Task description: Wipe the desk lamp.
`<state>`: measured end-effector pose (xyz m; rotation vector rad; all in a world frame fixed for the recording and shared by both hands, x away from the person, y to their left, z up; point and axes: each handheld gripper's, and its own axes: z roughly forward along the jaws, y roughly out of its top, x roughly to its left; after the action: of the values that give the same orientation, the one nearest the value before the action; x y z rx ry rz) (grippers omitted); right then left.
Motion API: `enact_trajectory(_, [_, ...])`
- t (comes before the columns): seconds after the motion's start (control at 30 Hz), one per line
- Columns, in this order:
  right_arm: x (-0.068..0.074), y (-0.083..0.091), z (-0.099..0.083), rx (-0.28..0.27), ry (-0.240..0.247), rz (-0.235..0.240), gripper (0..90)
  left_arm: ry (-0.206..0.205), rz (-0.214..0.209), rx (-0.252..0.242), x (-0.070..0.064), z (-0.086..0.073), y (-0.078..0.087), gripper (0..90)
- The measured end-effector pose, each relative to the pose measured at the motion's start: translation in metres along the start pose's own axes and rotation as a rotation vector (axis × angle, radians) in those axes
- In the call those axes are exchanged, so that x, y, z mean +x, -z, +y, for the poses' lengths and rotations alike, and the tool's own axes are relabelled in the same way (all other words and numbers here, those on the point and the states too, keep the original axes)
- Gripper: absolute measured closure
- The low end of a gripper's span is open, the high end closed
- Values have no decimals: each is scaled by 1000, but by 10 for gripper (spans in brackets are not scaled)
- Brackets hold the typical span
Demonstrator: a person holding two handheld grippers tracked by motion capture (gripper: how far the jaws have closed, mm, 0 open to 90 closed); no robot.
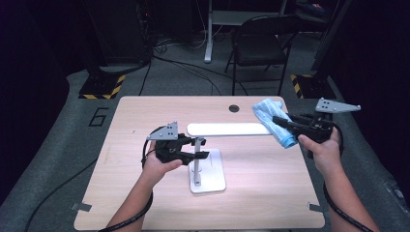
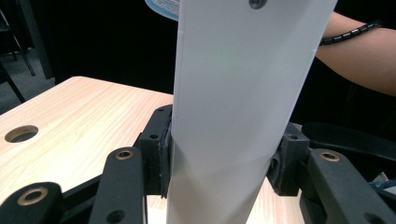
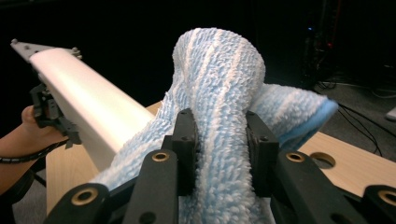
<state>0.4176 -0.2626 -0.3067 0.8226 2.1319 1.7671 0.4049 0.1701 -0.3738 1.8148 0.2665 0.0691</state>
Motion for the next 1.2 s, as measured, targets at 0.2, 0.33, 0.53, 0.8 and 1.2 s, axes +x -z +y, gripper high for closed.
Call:
enact_trajectory(0.2, [-14, 13, -14, -35, -74, -7, 699, 0, 2, -3, 0, 0, -2, 507])
enact_trajectory(0.33, [-15, 18, -17, -51, -70, -24, 700, -4, 1, -1, 0, 0, -1, 508])
enact_trajectory(0.53, [-17, 24, -25, -91, -88, -32, 702, -1, 3, -2, 0, 0, -1, 507])
enact_trajectory(0.8, [-24, 29, -37, -151, -128, -25, 704, 2, 5, -2, 0, 0, -1, 507])
enact_trajectory(1.2, [-30, 43, -60, -189, -194, -40, 706, 8, 4, -7, 0, -1, 1, 505])
